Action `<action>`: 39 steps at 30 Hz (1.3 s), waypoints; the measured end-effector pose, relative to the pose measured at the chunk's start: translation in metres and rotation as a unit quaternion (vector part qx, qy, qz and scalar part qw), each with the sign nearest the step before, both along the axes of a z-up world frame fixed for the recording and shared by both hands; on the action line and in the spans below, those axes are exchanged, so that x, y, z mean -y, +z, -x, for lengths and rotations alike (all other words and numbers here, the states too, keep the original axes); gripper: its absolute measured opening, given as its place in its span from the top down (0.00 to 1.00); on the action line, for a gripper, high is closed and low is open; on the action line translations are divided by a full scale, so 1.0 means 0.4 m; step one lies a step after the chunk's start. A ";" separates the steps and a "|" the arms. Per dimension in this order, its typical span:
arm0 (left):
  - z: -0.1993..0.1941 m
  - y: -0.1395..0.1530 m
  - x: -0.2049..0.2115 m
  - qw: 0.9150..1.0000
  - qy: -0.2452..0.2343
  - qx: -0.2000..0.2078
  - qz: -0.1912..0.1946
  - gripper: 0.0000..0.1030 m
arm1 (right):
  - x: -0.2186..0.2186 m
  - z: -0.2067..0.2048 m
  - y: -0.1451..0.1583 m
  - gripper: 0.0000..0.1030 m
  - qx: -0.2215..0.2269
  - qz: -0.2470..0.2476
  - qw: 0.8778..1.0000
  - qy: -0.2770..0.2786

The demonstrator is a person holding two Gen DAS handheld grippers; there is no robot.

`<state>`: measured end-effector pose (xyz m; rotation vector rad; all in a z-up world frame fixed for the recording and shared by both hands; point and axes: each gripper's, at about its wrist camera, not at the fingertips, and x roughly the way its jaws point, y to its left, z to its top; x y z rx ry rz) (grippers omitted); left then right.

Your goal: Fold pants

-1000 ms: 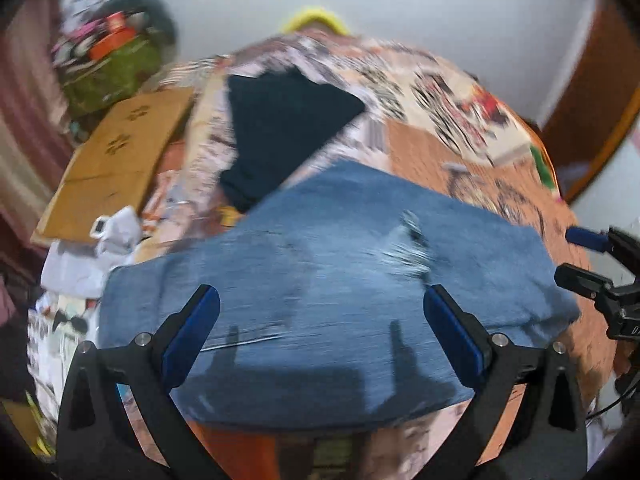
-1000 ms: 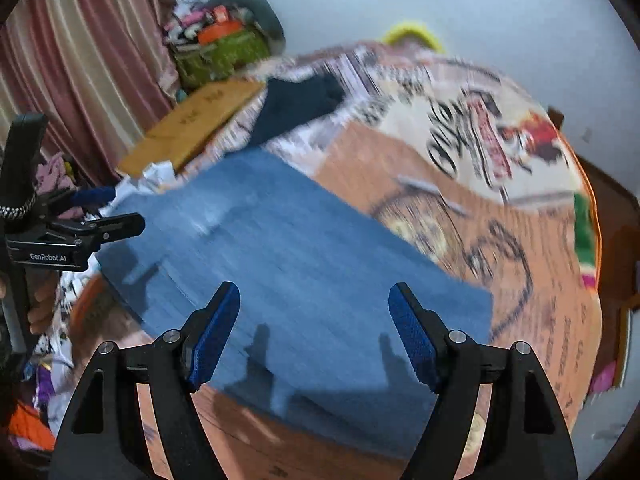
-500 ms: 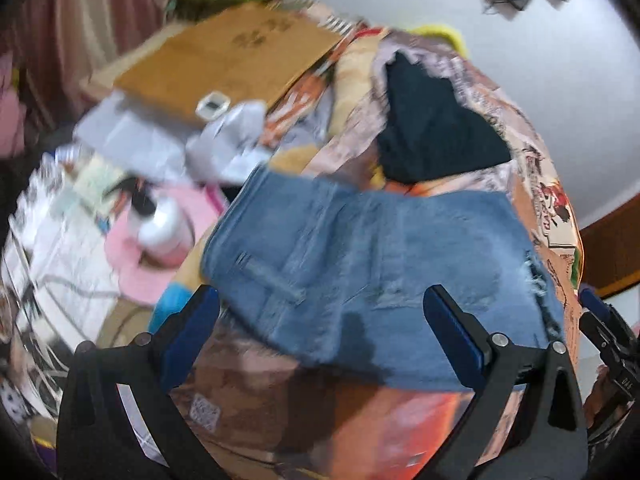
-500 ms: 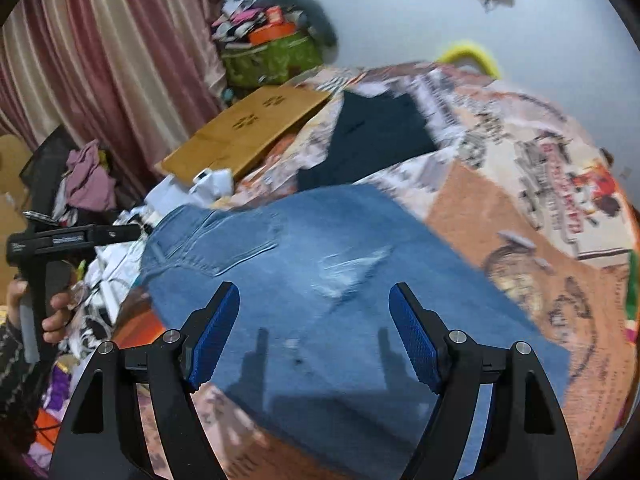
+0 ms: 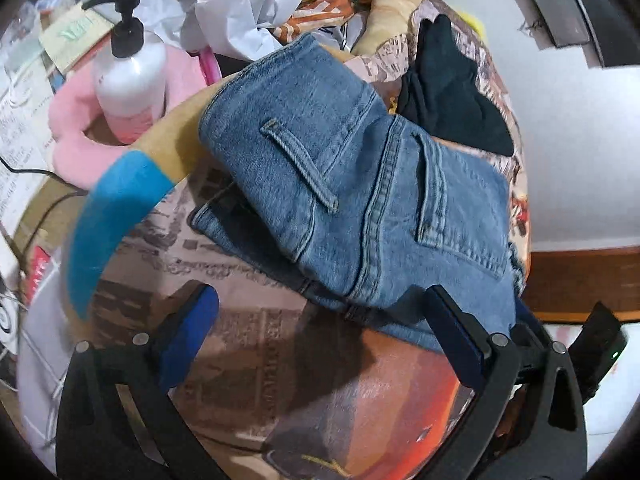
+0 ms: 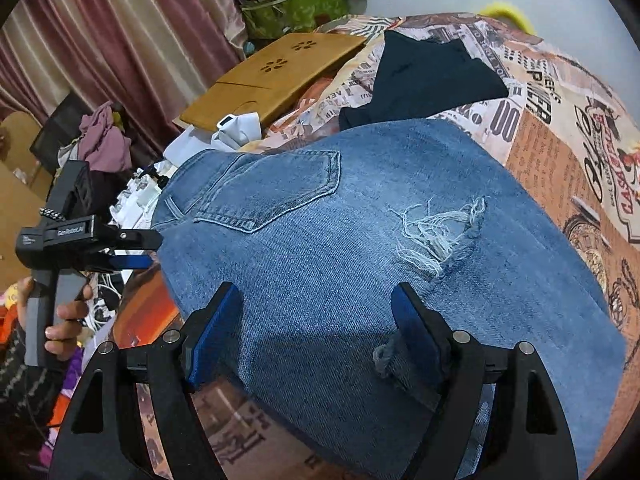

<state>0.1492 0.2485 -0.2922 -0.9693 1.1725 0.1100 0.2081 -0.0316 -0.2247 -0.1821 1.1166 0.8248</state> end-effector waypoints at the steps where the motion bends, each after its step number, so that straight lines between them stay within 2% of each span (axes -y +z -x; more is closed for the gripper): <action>1: -0.004 -0.007 -0.001 1.000 0.005 0.006 0.010 0.00 | -0.004 -0.002 -0.002 0.25 -0.001 0.000 1.000 0.001; 4: -0.032 -0.044 -0.004 0.999 0.013 0.014 0.033 0.00 | -0.007 -0.001 -0.004 0.25 -0.001 0.000 1.000 0.004; 8: -0.070 -0.062 -0.008 0.999 0.023 0.022 0.029 0.03 | -0.008 -0.002 -0.007 0.25 -0.001 -0.002 1.000 0.003; 10: -0.080 -0.063 -0.019 0.999 0.031 0.022 0.023 0.14 | -0.009 -0.002 -0.008 0.25 0.000 -0.003 1.000 0.003; 11: -0.083 -0.064 -0.025 0.999 0.038 0.016 0.017 0.25 | -0.009 -0.003 -0.008 0.25 -0.001 -0.004 1.000 0.003; 12: -0.083 -0.064 -0.031 0.999 0.043 0.013 0.012 0.33 | -0.011 -0.004 -0.007 0.26 -0.001 -0.003 1.000 0.004; 14: -0.083 -0.058 -0.044 0.999 0.052 0.015 0.008 0.40 | -0.012 -0.006 -0.004 0.28 0.000 -0.001 1.000 0.002; 17: -0.087 -0.012 -0.046 0.997 0.052 0.018 -0.055 0.68 | 0.001 -0.009 0.018 0.29 -0.003 -0.015 1.000 -0.001; 18: -0.088 0.009 -0.046 0.996 0.048 0.025 -0.073 0.73 | 0.008 -0.007 0.029 0.30 0.004 -0.018 1.000 -0.007; 20: -0.094 0.071 -0.035 0.992 0.039 0.044 -0.115 0.75 | 0.033 -0.003 0.063 0.30 0.036 -0.021 0.999 -0.027; 24: -0.125 0.218 0.005 0.974 0.023 0.100 -0.203 0.76 | 0.091 0.008 0.133 0.30 0.080 -0.040 0.994 -0.056; 29: -0.143 0.418 0.103 0.937 -0.008 0.189 -0.295 0.77 | 0.193 0.015 0.188 0.29 0.106 -0.044 0.989 -0.094; 30: -0.149 0.456 0.131 0.929 -0.016 0.208 -0.305 0.77 | 0.210 0.013 0.190 0.29 0.104 -0.040 0.989 -0.099; 35: -0.198 0.591 0.272 0.902 -0.051 0.280 -0.323 0.77 | 0.328 0.016 0.176 0.29 0.097 -0.005 0.987 -0.126; 39: -0.228 0.657 0.415 0.886 -0.092 0.325 -0.317 0.77 | 0.423 0.036 0.196 0.29 0.107 -0.016 0.981 -0.159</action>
